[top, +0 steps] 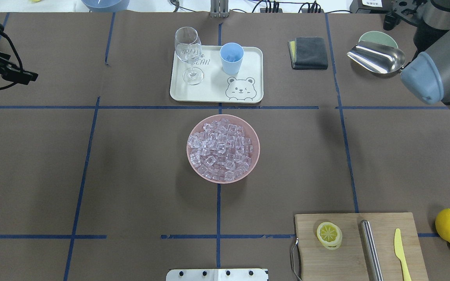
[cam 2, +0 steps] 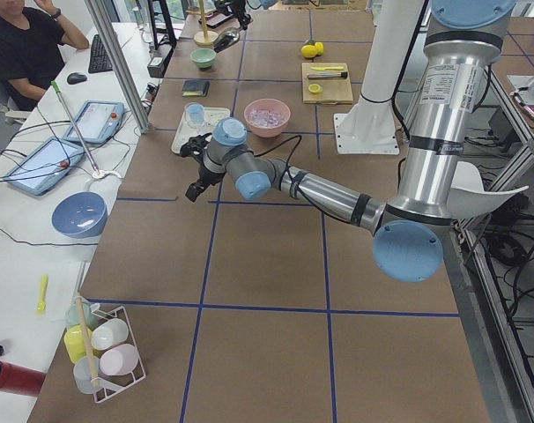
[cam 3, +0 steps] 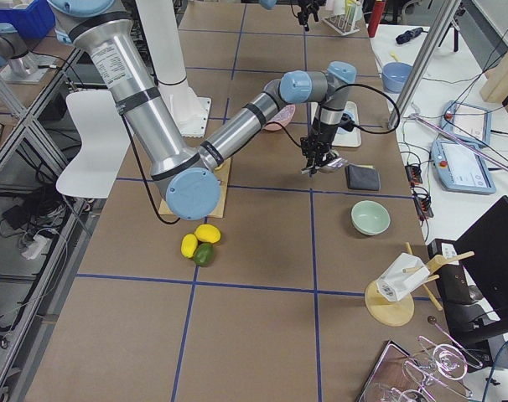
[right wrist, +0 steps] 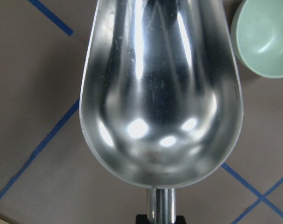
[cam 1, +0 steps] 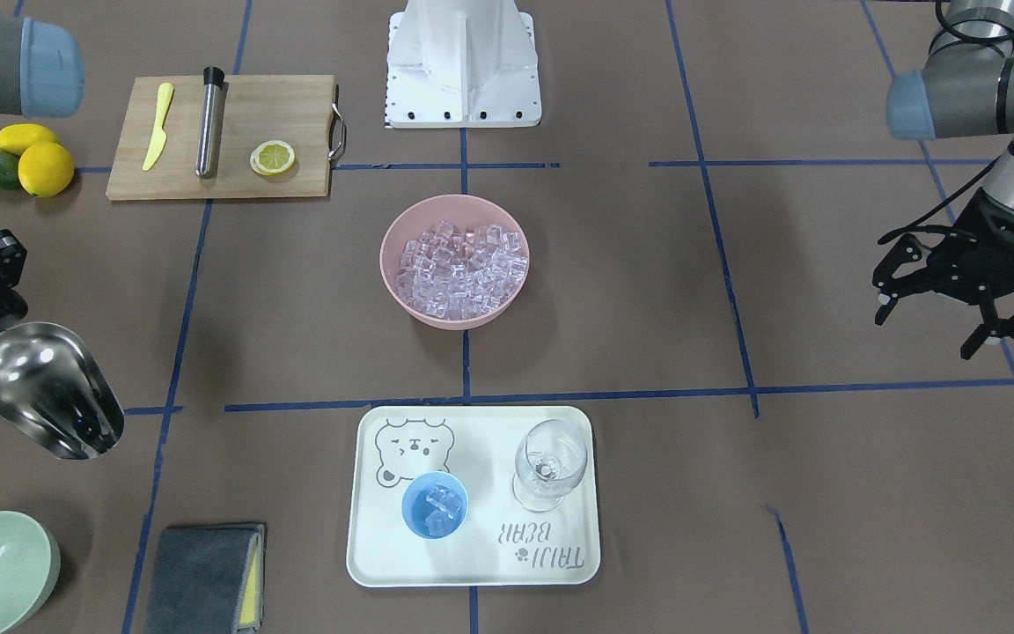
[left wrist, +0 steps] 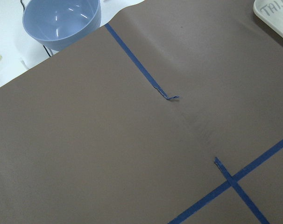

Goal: Put ice in cup with scoop
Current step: 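Carry the empty scoop back and lower it onto the table with the right gripper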

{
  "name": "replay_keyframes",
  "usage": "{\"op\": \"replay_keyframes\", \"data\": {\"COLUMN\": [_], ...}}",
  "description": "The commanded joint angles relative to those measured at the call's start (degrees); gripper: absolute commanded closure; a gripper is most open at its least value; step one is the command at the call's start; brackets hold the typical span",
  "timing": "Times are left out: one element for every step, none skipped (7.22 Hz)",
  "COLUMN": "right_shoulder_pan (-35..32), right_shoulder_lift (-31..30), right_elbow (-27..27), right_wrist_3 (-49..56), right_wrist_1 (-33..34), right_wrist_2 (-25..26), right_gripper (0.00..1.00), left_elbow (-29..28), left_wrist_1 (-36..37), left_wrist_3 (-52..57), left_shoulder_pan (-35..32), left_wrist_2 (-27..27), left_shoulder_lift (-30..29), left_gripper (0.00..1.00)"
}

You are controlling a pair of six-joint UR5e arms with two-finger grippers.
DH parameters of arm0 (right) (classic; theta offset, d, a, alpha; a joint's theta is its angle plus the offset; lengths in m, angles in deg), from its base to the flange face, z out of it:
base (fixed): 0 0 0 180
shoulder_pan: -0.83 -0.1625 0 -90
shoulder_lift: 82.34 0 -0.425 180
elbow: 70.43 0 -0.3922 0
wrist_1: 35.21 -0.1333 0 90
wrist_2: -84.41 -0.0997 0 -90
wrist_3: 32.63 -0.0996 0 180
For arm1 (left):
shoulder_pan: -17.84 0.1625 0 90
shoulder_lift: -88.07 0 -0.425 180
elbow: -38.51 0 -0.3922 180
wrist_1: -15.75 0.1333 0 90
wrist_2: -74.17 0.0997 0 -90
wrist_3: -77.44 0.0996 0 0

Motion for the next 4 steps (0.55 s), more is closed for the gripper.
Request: {"op": "replay_keyframes", "data": {"right_shoulder_pan": [0.1, 0.1, 0.3, 1.2], "right_shoulder_lift": [-5.2, -8.7, -13.1, -16.8], "right_elbow": [-1.0, -2.2, -7.2, -12.0], "right_wrist_3": [-20.2, -26.1, -34.4, -41.8], "right_wrist_1": [-1.0, -4.1, -5.5, -7.2], "right_wrist_2": [-6.2, -9.7, -10.6, -10.9], "right_gripper": [1.0, 1.0, 1.0, 1.0], "left_elbow": [0.1, 0.1, 0.1, 0.2], "left_wrist_1": [0.0, 0.0, 0.0, 0.0], "left_wrist_3": [0.0, 0.0, 0.0, 0.0], "left_shoulder_pan": [0.0, 0.0, 0.0, 0.0], "left_wrist_2": [0.1, 0.0, 0.1, 0.1], "left_shoulder_lift": [0.2, 0.5, 0.5, 0.5], "left_gripper": [0.0, 0.0, 0.0, 0.0]}}
